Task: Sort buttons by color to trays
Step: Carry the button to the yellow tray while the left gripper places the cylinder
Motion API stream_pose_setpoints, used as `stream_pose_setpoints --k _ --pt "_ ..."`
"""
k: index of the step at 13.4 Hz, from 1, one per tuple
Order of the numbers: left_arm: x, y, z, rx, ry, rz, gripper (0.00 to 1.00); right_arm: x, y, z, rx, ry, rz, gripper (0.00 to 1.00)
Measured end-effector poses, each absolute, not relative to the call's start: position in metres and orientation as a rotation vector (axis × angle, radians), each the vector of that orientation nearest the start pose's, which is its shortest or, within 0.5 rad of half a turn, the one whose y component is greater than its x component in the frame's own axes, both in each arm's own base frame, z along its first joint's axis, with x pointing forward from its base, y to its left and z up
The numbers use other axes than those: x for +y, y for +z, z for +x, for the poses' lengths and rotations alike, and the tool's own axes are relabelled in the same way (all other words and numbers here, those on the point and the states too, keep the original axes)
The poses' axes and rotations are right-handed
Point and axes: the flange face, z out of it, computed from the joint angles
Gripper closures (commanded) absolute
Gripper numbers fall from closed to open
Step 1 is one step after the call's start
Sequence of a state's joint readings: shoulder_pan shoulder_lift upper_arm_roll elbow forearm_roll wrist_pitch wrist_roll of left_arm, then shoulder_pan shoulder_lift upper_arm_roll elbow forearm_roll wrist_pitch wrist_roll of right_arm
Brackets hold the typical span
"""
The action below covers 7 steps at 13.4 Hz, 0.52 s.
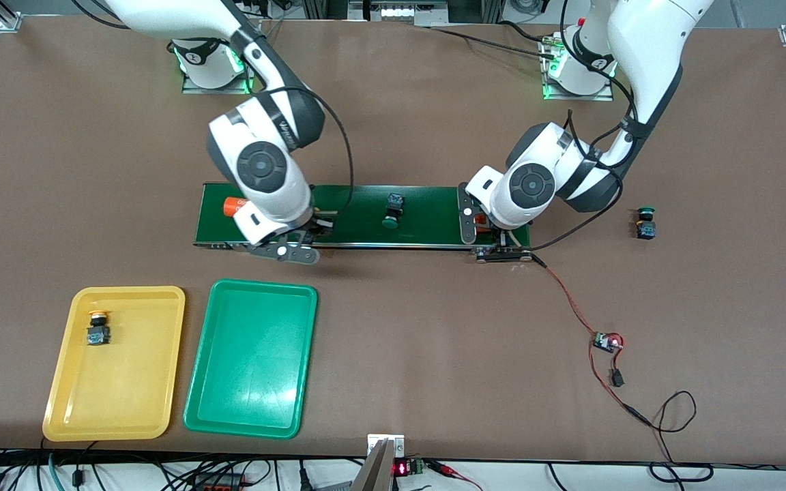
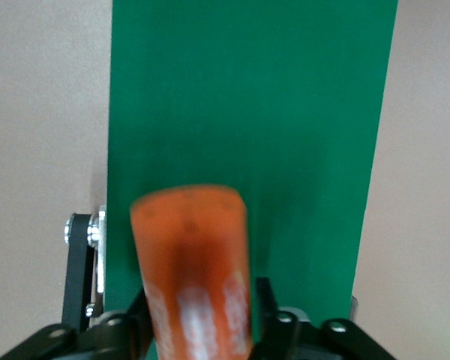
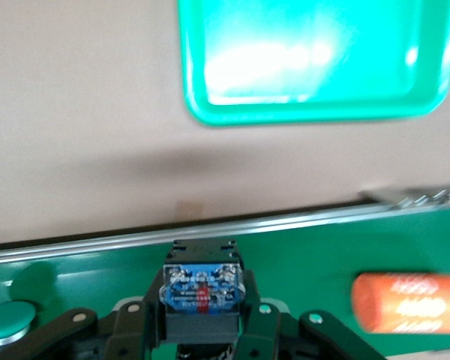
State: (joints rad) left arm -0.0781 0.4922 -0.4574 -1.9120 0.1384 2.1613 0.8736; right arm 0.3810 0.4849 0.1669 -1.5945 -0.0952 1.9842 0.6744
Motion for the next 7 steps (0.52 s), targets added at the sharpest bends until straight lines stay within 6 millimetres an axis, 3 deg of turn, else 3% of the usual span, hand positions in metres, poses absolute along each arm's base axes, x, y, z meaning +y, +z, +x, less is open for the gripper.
stream_pose_setpoints --k 4,7 --pt "-0.301 0.268 0.531 2.191 0.226 -2.407 0.0 0.258 0.361 0.627 -0.006 0.082 -3.216 0.76" --pt "-0.291 0.295 0.533 2.121 0.26 -2.431 0.0 0.179 0.362 0.655 -0.117 0.095 -3.213 0.76"
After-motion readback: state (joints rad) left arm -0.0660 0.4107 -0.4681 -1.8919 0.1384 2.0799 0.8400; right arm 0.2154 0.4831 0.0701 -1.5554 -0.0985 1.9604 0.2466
